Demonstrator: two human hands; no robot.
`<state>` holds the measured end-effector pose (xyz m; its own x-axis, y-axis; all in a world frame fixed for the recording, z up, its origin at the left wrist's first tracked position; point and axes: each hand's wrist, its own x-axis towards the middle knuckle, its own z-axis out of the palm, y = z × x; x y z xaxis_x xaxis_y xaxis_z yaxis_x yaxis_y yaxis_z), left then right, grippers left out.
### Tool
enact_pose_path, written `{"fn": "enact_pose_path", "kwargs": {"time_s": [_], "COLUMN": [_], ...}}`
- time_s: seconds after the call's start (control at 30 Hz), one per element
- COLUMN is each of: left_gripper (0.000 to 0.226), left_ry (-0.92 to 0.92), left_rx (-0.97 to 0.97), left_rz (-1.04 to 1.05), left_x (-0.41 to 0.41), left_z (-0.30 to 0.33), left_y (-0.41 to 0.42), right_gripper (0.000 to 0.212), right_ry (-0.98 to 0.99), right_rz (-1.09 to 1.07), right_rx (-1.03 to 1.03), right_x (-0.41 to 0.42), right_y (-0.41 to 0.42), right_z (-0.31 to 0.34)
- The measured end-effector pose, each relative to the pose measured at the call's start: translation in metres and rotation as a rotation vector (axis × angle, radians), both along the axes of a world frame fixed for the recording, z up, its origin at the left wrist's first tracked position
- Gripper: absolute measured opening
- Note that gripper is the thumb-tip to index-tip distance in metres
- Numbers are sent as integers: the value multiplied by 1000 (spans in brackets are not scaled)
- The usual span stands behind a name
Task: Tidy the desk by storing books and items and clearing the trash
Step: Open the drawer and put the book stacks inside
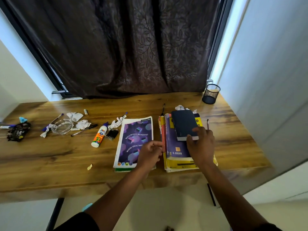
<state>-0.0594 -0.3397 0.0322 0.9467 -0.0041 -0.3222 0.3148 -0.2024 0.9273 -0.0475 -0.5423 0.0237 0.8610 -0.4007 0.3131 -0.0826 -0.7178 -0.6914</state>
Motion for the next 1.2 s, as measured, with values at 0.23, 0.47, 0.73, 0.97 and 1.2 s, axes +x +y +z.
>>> {"fn": "enact_pose_path", "kwargs": {"time_s": [0.23, 0.47, 0.73, 0.97, 1.2], "left_gripper": [13, 27, 44, 70, 74], "left_ry": [247, 687, 713, 698, 639], "left_rx": [-181, -500, -716, -1024, -1195], "left_rz": [61, 215, 528, 896, 953], "left_x": [-74, -132, -126, -81, -57], "left_z": [-41, -93, -132, -148, -179], "left_y": [26, 32, 25, -1, -34], "right_gripper": [14, 9, 11, 9, 37], "right_ry": [108, 434, 764, 683, 692], "right_rz": [122, 96, -174, -435, -596], "right_rx": [192, 707, 1267, 1515, 1696], "right_x": [-71, -121, -109, -73, -59], "right_y": [28, 28, -15, -66, -85], "right_z": [-9, -74, -95, -133, -158]}}
